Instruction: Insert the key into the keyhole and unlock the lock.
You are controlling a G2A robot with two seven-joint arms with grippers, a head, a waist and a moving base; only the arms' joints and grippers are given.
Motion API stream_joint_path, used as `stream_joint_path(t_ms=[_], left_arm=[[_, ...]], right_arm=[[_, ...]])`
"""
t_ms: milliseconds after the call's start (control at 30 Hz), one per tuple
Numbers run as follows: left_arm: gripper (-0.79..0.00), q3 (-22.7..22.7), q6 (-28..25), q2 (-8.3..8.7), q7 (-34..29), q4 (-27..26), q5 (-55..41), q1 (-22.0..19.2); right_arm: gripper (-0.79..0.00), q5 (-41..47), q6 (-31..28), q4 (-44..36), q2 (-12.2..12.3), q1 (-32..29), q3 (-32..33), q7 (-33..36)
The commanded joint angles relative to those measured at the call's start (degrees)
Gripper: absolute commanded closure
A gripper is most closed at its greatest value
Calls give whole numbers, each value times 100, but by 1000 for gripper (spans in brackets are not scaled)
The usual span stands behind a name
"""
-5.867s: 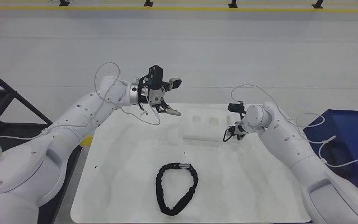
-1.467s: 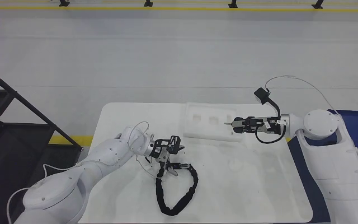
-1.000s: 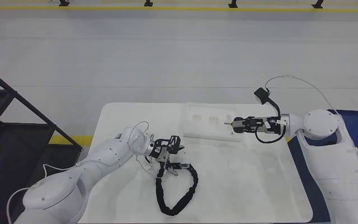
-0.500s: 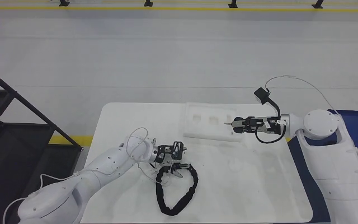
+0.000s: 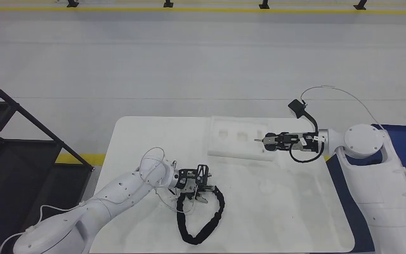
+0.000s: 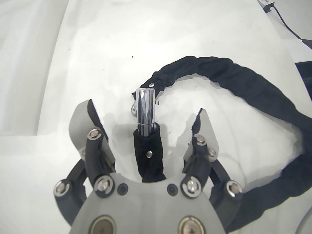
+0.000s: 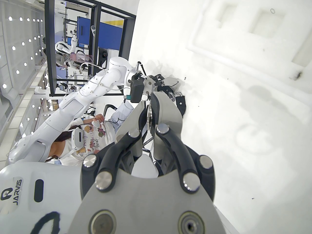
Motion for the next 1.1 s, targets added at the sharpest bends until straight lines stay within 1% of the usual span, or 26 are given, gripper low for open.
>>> stream_joint_path(t_ms=[0,67,133,200,233,400,567,700,800,967,1067], left_arm=[[-182,-39,-13,-1,-83,5,-12,20],[-169,-78,-7,-10,-181,17,-33,35],[-80,-112,-13,-27,-270,38,-70,46],[-52,-141,-31,-49,-340,59,-111,53],[0,-153,-57,-61,-364,70,-135,56],[0,-229,-162,-117,-451,90,-234,36],[0,-387,-546,-105,-356,-87,-390,-47],[0,-570,-852,-39,-192,-304,-520,-72],[0,-605,-852,30,67,-588,-664,-71],[0,-448,-852,174,535,-1011,-970,-228],[0,-322,-852,248,763,-1142,-1134,-396]], right_arm=[[0,0,0,0,0,0,0,0],[0,0,0,0,0,0,0,0],[0,0,0,0,0,0,0,0],[0,0,0,0,0,0,0,0],[0,0,0,0,0,0,0,0],[0,0,0,0,0,0,0,0],[0,0,0,0,0,0,0,0],[0,0,0,0,0,0,0,0],[0,0,0,0,0,0,0,0],[0,-34,12,-3,0,-44,-24,-56],[0,-128,133,-38,14,-156,-123,-19]])
